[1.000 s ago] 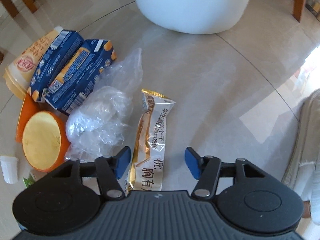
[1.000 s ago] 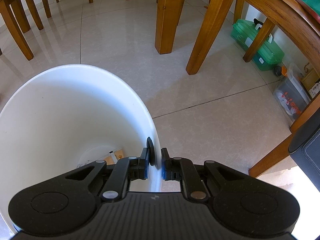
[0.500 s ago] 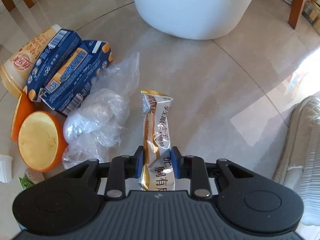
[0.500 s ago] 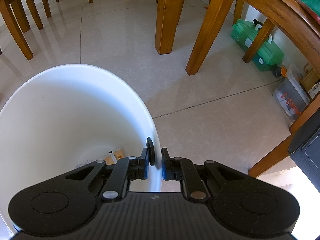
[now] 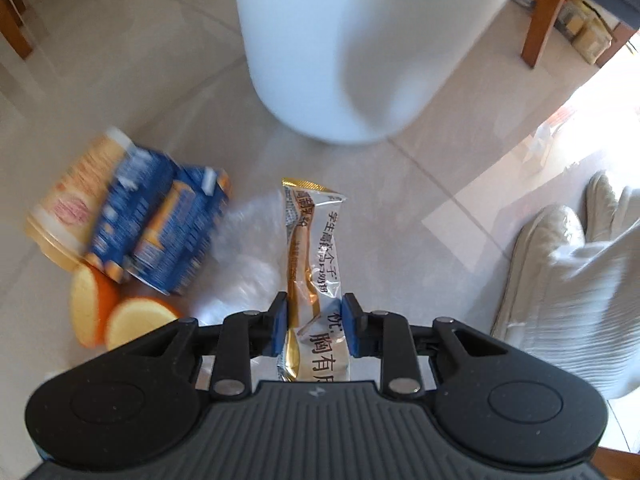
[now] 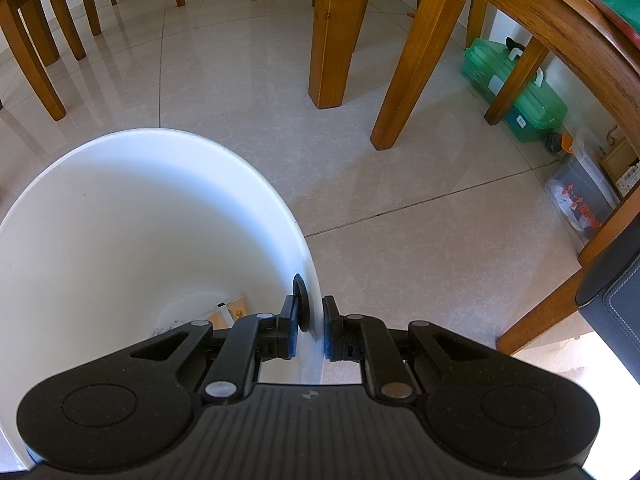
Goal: Collect trash
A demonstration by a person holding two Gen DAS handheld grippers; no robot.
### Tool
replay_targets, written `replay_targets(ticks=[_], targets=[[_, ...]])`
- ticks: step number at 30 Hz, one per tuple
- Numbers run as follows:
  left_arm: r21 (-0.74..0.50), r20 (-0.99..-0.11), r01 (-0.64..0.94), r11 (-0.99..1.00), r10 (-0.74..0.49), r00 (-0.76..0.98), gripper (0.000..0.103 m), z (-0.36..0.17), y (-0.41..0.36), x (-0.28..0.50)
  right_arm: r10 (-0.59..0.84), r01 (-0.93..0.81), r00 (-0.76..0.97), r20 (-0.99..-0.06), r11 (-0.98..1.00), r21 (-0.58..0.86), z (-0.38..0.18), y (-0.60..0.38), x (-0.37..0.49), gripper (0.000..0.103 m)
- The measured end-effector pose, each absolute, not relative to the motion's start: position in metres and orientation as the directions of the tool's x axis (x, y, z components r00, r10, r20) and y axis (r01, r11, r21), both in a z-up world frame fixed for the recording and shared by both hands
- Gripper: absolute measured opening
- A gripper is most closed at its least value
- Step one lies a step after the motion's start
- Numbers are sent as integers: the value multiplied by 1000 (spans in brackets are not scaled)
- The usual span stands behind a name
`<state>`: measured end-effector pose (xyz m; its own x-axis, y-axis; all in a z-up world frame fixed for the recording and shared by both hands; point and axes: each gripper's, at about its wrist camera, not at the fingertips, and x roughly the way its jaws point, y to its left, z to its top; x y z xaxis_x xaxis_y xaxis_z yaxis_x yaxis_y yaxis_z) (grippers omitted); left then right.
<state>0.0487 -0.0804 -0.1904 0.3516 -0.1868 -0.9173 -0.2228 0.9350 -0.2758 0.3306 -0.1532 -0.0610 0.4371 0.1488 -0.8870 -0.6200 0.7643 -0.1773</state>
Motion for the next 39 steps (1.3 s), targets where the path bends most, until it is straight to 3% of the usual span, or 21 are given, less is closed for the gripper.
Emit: replay_targets(ticks=[10,20,28,30,34,39], targets=[[-236,-882,-269,934,-90,462,27,-106,-21,80,146,-618,438,-887,765,-180,-61,-152,331,14],[-210,-783,-263,942,0,623,27,-35,6,131,147,-616,439,-887,767,-178,-61,-151,331,14],[-197,-782,-340,920,62,620,28,-46,2,143,149,-619,439,-886,765,-178,-62,-152,331,14],[-206,-796,-369,907,64,601,32,-55,1,132,149,-618,439,-886,766,-177,-62,-152,331,14],[-268,-823,-456,849,44,566,53,-87,-8,114,149,-617,440,-886,766,-178,-62,-152,331,15],[-339,-869,-545,767,-33,494,53,-147,-35,109,144,-617,445,-884,765,-186,-63,-150,330,15]])
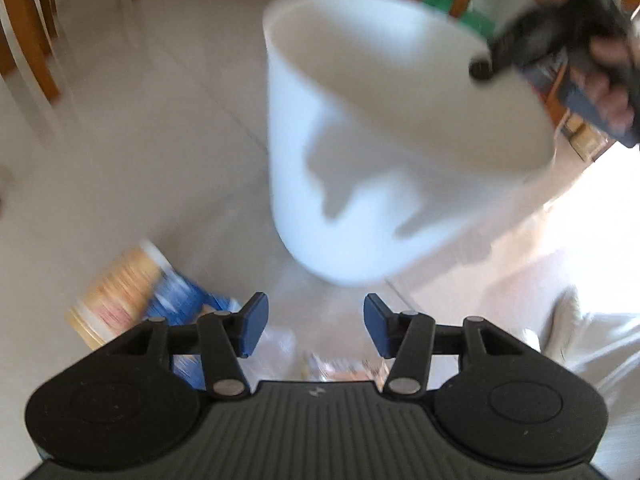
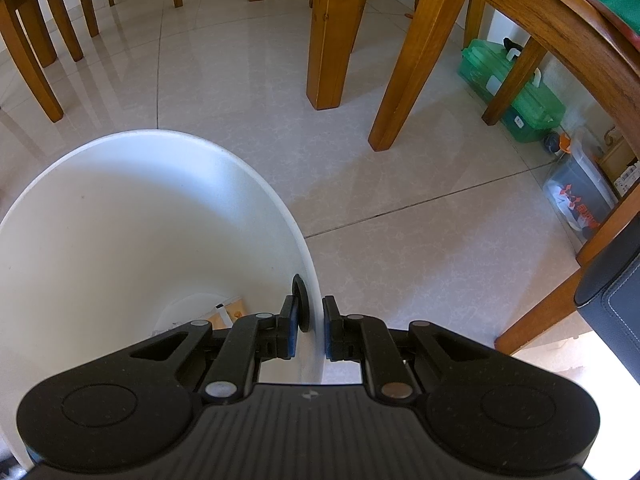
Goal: Collect trash
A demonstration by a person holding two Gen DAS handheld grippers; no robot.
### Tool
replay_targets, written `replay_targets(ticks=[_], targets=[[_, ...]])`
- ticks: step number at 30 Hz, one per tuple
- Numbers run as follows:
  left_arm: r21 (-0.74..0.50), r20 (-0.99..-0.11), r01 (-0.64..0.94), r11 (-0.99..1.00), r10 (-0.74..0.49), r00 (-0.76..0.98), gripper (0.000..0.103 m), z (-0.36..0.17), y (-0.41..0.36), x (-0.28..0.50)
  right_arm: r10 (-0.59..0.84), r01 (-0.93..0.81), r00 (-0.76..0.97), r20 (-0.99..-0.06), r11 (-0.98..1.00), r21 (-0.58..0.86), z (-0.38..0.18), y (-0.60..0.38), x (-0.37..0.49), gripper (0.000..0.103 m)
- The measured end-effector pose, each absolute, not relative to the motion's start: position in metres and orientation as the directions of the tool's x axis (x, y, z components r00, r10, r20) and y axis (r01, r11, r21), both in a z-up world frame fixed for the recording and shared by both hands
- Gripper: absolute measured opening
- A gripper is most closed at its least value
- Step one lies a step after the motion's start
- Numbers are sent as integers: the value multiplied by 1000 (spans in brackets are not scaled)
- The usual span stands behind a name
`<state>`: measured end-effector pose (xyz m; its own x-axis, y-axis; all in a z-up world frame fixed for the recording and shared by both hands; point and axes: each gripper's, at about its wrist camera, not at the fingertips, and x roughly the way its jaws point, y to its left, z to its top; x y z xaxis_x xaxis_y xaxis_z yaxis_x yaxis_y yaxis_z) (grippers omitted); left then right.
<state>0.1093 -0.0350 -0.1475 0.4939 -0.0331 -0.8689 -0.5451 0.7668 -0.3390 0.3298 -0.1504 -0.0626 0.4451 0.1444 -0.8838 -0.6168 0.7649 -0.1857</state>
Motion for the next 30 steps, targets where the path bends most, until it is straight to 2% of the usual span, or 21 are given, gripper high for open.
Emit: replay_targets(ticks=[4,11,15,17,22,24,30], targets=[[-237,-902,-491,838,-3,431,60,-191,-73,115,143,-614,446,-883,767,-186,-62,-150,328,15],[-85,-940,-297,951,23,341,63,-256,-133,129,144,-615,447,-883,766,-186,-62,-151,328,15],[12,-940,-169,985,69,335,66,-275,-152,141,141,-615,447,-883,766,-189,-62,-150,328,15],[40,-938,-112,993,76,338,70,-281,-157,149,141,-614,447,-883,767,-188,-62,-150,328,15],[88,-937,21,996,76,342,71,-296,-169,166,140,-611,446,-884,770,-186,-62,-149,328,15],[81,-934,50,995,58,352,72,-300,-170,174,140,-611,447,-884,769,-188,-62,-149,328,15],[-63,-940,13,998,-64,335,73,-300,-160,200,140,-615,447,-883,766,-190,-62,-149,328,16]])
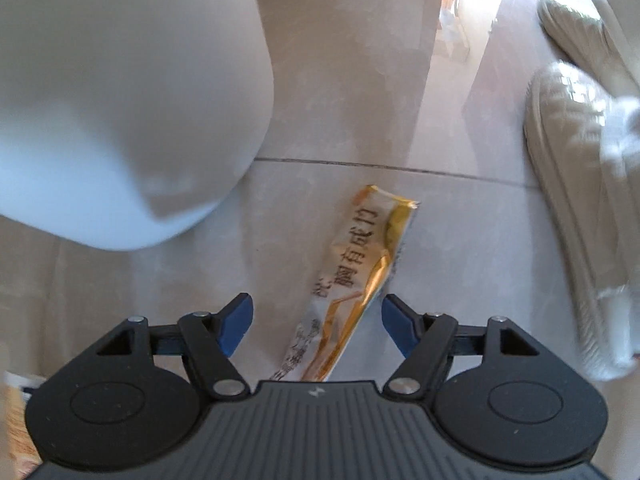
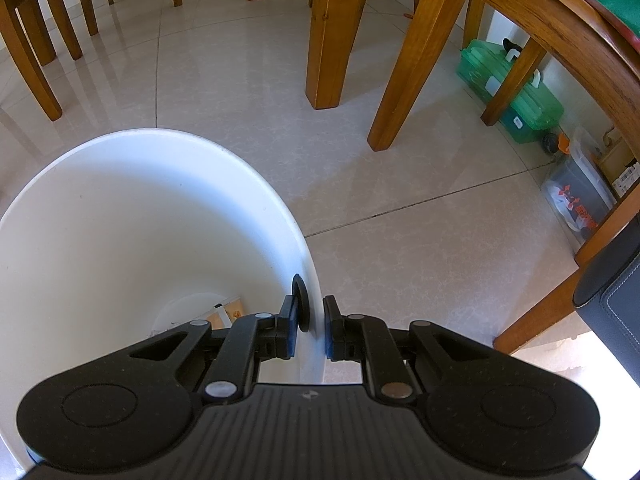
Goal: Collect trash
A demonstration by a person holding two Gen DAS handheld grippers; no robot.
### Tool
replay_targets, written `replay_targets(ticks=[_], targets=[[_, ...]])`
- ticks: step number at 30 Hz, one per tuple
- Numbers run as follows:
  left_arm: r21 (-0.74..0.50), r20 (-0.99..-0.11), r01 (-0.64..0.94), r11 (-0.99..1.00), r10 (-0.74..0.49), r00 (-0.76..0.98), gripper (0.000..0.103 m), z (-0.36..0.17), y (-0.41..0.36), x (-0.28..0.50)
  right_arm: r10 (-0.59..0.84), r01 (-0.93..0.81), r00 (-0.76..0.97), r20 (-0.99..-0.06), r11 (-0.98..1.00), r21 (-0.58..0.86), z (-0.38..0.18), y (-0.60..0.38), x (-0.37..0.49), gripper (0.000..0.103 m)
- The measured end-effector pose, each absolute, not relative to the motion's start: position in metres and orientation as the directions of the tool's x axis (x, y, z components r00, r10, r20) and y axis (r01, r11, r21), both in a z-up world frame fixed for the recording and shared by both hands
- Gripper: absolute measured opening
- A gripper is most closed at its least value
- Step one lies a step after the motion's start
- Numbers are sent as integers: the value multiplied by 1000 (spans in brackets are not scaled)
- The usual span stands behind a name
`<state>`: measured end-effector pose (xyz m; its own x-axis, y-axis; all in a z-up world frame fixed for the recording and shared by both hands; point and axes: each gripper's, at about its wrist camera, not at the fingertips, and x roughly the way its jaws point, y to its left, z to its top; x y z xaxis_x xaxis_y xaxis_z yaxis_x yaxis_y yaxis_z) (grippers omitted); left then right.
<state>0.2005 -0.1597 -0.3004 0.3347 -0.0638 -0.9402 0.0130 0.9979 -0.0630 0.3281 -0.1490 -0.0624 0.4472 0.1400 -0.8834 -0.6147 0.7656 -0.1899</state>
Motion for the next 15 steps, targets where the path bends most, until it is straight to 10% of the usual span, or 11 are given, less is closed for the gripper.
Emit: replay_targets(ticks=[6,10,15], targets=[[-160,-933,-43,986,-137,331,60,-303,-157,195,139,-612,445,-885,769,-187,-63,-149,329,16],[-166,-930,-66,984,-134,344,25,-296,-156,188,138,-613,446,-884,767,-189,-62,-148,329,16],[-183,-933,-169,969,-117,340,17,-296,-141,180,141,-612,443,-885,769,-184,-62,-150,329,16]])
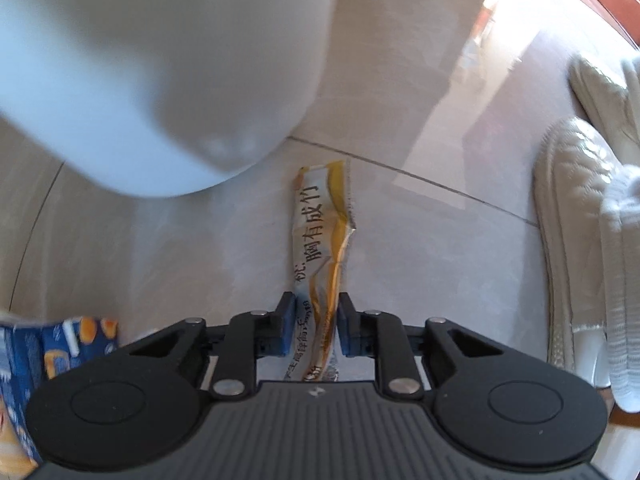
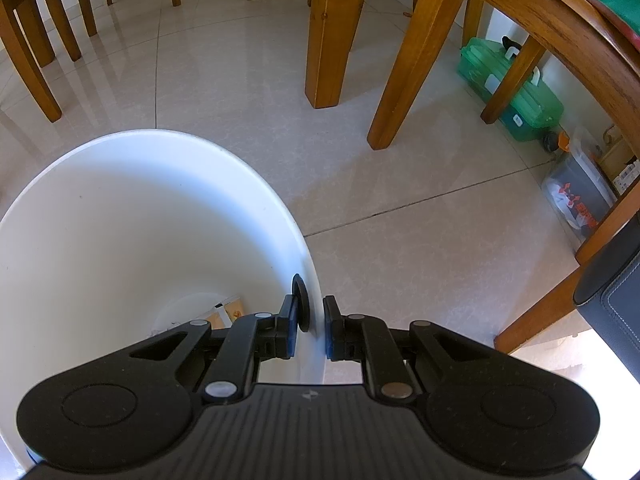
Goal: Collect trash
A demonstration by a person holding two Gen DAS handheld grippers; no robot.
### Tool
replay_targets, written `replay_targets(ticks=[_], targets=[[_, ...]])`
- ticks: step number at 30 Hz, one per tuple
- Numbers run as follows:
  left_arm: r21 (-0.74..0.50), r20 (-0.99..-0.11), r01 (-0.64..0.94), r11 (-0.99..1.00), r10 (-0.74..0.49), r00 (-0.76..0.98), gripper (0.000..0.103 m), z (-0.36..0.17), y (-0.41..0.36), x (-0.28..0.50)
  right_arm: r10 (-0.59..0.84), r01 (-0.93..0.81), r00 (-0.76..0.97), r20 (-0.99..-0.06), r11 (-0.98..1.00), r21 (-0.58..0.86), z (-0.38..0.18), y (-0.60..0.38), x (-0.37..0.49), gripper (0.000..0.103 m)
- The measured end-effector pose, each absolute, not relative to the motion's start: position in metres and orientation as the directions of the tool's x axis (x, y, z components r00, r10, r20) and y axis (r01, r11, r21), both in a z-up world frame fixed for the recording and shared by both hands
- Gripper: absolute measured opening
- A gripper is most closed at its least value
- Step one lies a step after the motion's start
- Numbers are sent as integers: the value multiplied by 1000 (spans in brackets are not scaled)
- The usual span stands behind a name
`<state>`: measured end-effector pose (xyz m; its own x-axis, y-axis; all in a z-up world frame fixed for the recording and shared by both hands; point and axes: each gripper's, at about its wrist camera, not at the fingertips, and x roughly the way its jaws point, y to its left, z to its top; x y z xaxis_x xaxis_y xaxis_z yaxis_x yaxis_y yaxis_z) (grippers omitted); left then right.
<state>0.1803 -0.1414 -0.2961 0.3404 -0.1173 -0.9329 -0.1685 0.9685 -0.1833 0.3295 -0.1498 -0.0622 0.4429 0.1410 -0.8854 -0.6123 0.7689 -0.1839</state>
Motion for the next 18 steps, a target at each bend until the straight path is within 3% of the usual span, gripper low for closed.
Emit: replay_targets(ticks=[6,18], targets=[[-255,-926,-291,922,-146,348,16,-281,-125,161,141,-611,442,-886,770,-182,-62,-150,330,16],[-219,-944,-268,938,-134,303,16,-218,-119,117,139,-609,442,-886,772,-182,-62,-150,331,16]])
